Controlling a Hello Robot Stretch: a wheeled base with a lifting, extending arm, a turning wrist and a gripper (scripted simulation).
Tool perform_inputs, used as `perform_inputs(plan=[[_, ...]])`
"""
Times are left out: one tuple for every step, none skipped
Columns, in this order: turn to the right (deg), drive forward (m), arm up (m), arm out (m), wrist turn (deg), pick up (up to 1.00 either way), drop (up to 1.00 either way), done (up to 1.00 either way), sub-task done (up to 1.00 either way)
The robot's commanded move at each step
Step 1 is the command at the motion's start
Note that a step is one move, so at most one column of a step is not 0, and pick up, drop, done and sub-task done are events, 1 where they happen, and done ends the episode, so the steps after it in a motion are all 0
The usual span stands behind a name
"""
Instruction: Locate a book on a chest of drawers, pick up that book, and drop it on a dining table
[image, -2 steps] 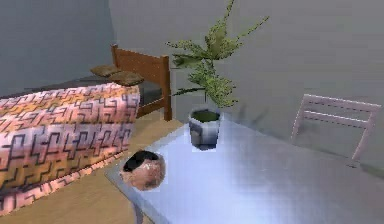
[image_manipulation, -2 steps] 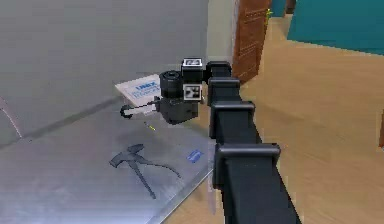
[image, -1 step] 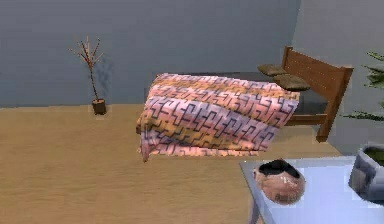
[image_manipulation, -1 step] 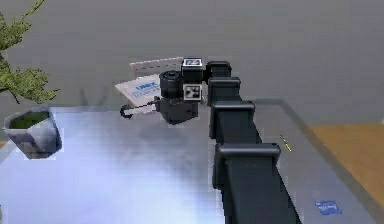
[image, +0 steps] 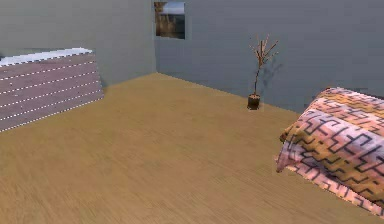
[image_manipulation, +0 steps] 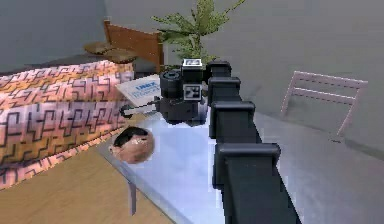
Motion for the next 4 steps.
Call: perform_inputs(plan=[[-3.0,0.00,0.00,0.00,0.0,0.00,0.00,0.00,0.00],[45.0,0.00,0.00,0.00,0.0,0.00,0.00,0.00,0.00],[15.0,0.00,0.00,0.00,0.0,0.00,0.00,0.00,0.00],[0.0,0.15,0.00,0.00,0.0,0.00,0.00,0.00,0.00]])
